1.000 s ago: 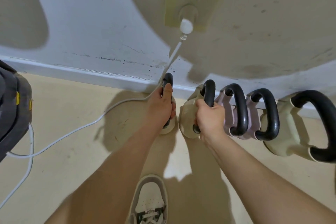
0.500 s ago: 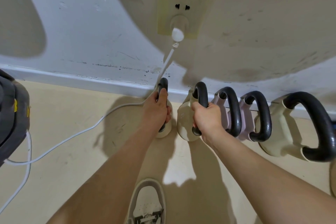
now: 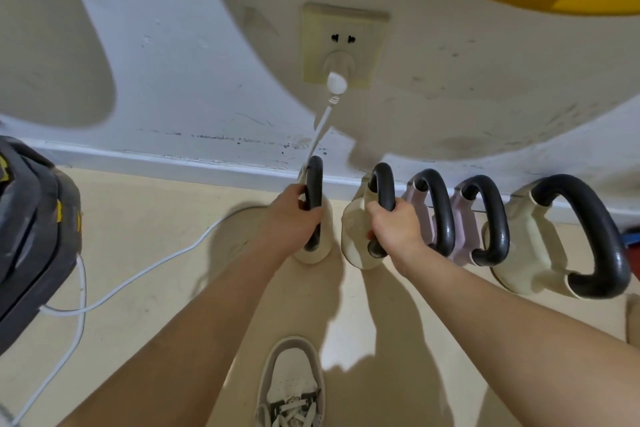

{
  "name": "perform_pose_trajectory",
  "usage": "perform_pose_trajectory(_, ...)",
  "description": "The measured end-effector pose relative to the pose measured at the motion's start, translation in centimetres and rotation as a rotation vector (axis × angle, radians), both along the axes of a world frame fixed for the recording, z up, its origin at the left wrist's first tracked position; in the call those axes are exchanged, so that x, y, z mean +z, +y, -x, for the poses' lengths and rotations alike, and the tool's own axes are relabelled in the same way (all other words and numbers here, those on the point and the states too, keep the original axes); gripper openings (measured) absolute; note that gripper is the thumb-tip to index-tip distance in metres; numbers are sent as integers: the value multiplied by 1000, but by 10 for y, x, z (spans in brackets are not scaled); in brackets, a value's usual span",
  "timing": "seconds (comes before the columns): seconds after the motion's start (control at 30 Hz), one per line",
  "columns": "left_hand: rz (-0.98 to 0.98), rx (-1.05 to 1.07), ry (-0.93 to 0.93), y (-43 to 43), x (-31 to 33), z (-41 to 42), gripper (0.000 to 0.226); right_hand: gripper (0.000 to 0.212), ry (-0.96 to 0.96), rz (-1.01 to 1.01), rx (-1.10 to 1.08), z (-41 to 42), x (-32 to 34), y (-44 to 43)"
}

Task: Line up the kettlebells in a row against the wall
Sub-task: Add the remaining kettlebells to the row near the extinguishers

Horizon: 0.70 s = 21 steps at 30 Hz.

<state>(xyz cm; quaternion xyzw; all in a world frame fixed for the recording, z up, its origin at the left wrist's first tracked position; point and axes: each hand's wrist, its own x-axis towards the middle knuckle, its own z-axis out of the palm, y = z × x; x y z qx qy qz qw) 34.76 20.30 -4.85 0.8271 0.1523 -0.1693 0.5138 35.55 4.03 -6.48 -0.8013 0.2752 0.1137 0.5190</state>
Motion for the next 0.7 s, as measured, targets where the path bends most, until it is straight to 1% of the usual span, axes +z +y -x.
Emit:
perform_pose_trajectory(0.07,-113,-48,-35,4,12,13,44,25,20,69,82,4,9,-2)
perform_pose_trajectory(0.17,-276,-172,-90,2,37,33,36,36,17,194,211,17,32,-9)
perform_pose_trajectory(0.2,-308,-215,-105,0,45,40,34,41,4,239,251,22,41,-14)
perform_pose_trajectory(0.27,-273,-261,-120,-6,63,54,28,51,-11,322,316,36,63,-25)
perform_pose_trajectory(0.3,-238,-290,-112,-9,74,60,24,51,-11,349,342,43,76,-32)
perform_pose_trajectory(0.37,-202,-394,-116,-19,99,70,23,45,-4,372,391,58,103,-49)
perform_pose_trajectory(0.5,-322,-612,-264,-49,153,82,22,20,26,434,538,96,174,-88)
perform_pose_trajectory(0.63,-315,-778,-391,-97,217,98,29,26,76,606,667,145,246,-134)
perform_pose_trajectory(0.7,-307,-832,-432,-122,244,107,23,28,91,676,687,170,275,-158)
